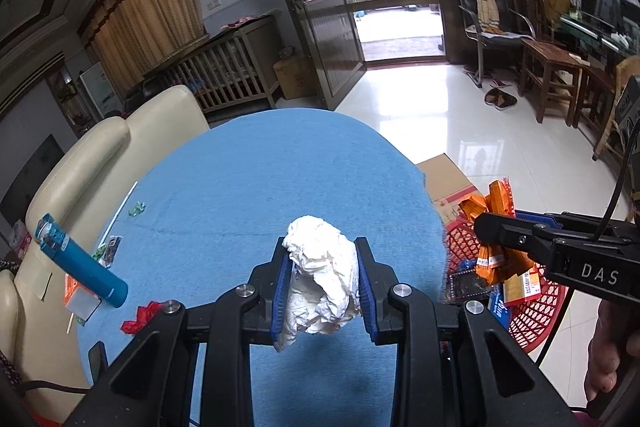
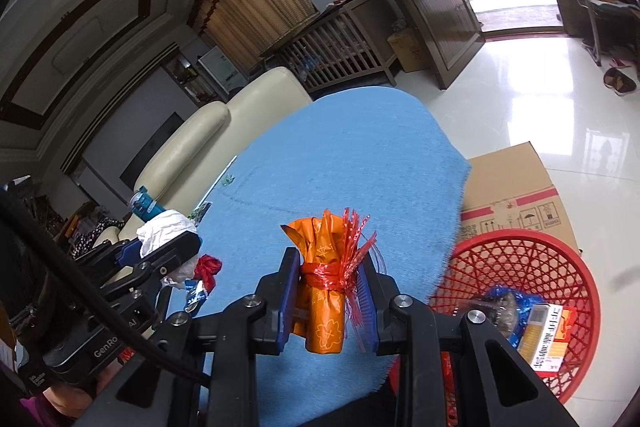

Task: Collect trash
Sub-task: 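Carry the tissue and orange wrapper to the red basket with both grippers, then open the right gripper to drop the wrapper while the left gripper drops the tissue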

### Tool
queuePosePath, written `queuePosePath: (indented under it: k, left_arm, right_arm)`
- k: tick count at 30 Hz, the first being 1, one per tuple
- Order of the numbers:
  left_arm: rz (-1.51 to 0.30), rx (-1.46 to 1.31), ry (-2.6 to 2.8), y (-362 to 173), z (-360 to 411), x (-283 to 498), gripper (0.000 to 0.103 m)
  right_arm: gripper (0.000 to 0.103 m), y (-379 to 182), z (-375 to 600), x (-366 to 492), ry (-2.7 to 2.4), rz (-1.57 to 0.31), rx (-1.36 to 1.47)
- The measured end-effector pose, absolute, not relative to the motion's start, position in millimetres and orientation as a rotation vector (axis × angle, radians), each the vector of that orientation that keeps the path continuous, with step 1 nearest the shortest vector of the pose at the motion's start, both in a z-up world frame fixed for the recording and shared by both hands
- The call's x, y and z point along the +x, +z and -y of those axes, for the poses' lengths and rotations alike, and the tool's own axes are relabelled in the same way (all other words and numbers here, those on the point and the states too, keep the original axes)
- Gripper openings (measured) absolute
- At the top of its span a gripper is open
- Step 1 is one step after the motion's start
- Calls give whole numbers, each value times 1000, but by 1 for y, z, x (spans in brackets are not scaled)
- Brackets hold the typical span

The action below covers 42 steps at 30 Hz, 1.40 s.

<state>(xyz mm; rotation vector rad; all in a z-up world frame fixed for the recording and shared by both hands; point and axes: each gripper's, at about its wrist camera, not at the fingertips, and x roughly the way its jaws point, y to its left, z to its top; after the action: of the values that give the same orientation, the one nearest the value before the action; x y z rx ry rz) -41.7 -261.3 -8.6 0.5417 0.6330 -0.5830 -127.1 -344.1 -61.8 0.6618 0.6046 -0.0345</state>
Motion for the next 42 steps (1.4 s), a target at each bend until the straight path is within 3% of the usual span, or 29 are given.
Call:
queuePosePath:
  k: [16,42]
  left_arm:
    - [-659,611,-685,-19,307,-67,32]
    - [-701,694,-740,-33,346,-85,32]
  right_arm:
    - [30,-74,409,-172,-157,-554,757]
    - [31,-88,428,-185,-171,-558,841]
